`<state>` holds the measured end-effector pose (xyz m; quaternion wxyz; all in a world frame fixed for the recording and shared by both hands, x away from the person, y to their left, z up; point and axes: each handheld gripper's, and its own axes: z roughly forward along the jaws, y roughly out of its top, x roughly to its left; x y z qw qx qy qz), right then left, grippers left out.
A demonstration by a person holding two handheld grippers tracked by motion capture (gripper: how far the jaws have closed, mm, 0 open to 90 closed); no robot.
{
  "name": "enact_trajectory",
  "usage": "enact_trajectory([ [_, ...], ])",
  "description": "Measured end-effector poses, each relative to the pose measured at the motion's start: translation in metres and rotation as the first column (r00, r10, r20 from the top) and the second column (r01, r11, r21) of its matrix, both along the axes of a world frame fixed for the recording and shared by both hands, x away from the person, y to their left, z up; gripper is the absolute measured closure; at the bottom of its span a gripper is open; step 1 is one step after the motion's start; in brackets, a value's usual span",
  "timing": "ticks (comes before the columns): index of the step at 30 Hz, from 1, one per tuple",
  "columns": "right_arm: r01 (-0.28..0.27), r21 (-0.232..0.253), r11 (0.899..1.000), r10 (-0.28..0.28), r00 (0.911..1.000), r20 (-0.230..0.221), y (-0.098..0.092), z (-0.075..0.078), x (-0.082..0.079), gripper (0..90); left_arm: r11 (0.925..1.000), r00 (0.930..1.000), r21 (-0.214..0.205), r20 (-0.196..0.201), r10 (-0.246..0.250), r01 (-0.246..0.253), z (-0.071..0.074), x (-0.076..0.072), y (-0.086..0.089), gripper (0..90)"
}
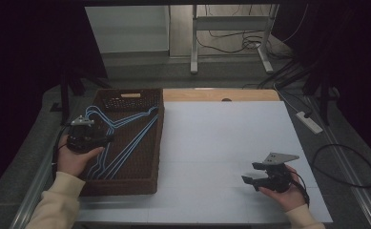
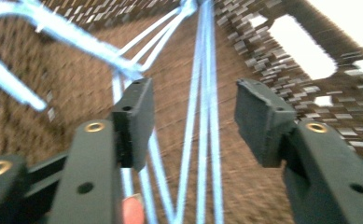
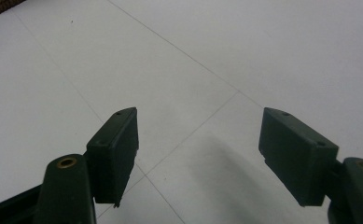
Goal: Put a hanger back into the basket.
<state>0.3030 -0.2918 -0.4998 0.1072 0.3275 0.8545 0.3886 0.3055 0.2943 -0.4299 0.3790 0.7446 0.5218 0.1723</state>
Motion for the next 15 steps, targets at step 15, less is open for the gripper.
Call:
enact_trajectory([
  [15,0.038,0.04,0.998,-0.04,0.9979,0.051,-0.005,0.007,-0.001,29.1,0.9765,0.9645,-0.071,0.186,-0.188,0.204,0.0,-0.078,-0.038,34.9],
])
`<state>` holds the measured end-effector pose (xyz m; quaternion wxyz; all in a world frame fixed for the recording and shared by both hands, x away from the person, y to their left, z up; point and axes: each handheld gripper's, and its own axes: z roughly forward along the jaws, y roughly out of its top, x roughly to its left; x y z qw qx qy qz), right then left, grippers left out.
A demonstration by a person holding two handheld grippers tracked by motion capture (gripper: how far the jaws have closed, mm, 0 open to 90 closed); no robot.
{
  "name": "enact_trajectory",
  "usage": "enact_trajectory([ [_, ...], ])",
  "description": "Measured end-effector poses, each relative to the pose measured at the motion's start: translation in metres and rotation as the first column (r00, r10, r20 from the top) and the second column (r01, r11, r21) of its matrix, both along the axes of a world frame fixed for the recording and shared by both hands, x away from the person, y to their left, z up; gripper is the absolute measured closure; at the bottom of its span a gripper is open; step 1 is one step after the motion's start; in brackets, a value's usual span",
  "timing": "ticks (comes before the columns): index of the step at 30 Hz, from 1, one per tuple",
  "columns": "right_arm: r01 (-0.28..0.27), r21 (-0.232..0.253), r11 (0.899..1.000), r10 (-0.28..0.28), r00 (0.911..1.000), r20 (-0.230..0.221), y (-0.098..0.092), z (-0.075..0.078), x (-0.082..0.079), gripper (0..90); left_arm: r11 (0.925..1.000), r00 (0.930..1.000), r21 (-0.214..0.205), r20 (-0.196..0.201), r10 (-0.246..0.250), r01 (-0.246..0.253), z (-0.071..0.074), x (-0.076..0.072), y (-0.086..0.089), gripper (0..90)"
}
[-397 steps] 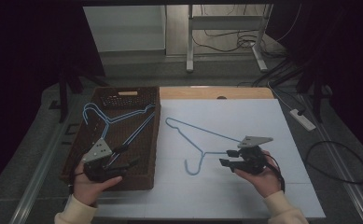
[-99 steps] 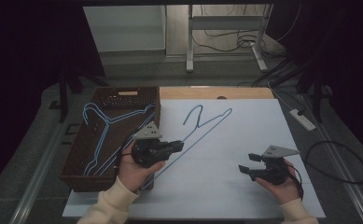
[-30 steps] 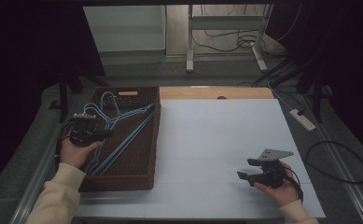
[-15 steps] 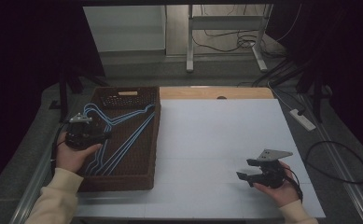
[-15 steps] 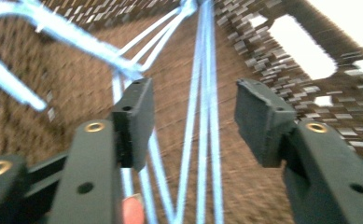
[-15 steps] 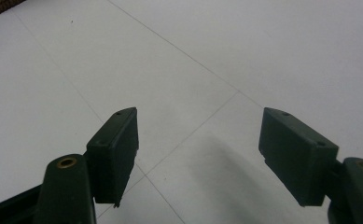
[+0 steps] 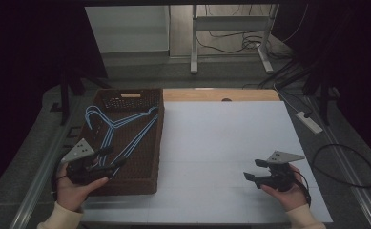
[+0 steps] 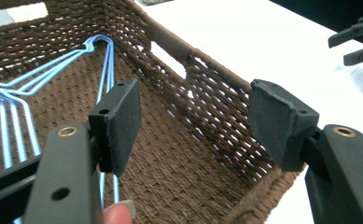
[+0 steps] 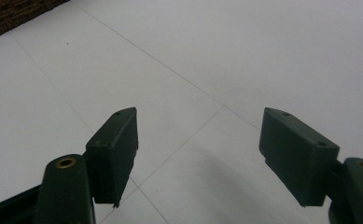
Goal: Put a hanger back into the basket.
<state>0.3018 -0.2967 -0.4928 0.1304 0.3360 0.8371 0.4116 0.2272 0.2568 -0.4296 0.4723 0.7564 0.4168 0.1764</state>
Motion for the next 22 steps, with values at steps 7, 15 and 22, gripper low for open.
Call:
enact_trajectory([
  [7,0.005,0.002,1.0,-0.005,1.0,0.004,-0.001,0.001,0.0,29.1,0.9998,0.9997,-0.003,0.011,-0.02,0.02,-0.015,-0.009,-0.013,35.0],
  [15,0.011,0.006,1.0,-0.011,0.9999,0.008,-0.004,0.002,-0.001,29.1,0.9992,0.9992,0.008,-0.004,-0.04,0.04,-0.023,-0.01,-0.023,34.6],
  [22,0.007,0.002,1.0,-0.007,0.9999,0.015,-0.004,0.002,-0.002,29.1,0.9992,0.9993,0.016,-0.008,-0.038,0.038,-0.024,-0.011,-0.026,34.7],
])
